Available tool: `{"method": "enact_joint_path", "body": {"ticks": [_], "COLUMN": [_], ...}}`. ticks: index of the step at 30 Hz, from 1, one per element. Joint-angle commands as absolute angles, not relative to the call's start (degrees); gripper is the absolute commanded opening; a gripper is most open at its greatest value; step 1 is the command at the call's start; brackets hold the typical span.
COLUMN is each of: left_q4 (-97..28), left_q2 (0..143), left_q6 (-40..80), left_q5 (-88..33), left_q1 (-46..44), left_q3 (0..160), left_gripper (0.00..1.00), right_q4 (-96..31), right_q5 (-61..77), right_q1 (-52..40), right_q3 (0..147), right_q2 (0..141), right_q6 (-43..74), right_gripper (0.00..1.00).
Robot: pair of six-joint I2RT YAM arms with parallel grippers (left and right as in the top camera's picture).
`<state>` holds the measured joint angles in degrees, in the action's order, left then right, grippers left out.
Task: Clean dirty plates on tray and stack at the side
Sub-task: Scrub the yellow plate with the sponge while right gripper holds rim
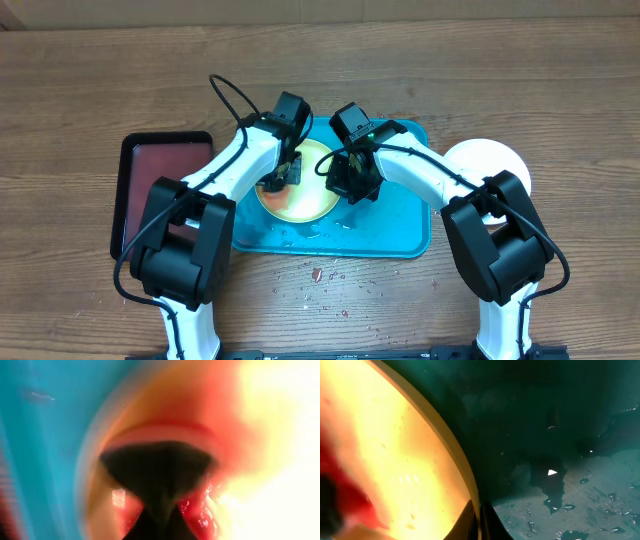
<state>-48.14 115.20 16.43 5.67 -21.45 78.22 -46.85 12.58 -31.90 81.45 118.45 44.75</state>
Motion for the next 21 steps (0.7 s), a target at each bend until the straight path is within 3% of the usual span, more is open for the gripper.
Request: {"method": "enact_joint_path", "body": {"ticks": [1,5,10,21], "left_q4": [-49.93,-46.11,-39.16,-36.69], "left_q2": [115.98,115.98,115.98,116.05], "left_q6": [2.85,0.16,0.49,14.61], "left_q5": [-21.41,-30.30,-26.55,6.92], "left_q1": [-21.41,-21.41,-20.64,-17.10], "left_q3": [78.11,78.11,78.17,78.15], "left_gripper": [0.04,0.04,0.04,0.04], "right_q4": [-47.16,-47.18,-47.59,-47.40], "right_q5": [10.52,10.55,10.52,10.52], "right_q1": [-31.81,-31.81,-31.81,-31.81], "right_q3": [81.34,81.34,81.34,81.34], "right_q2": [119.72,119.72,119.72,119.72], "right_q6": [44.58,44.58,44.58,44.58], "right_gripper": [0.04,0.04,0.04,0.04]}}
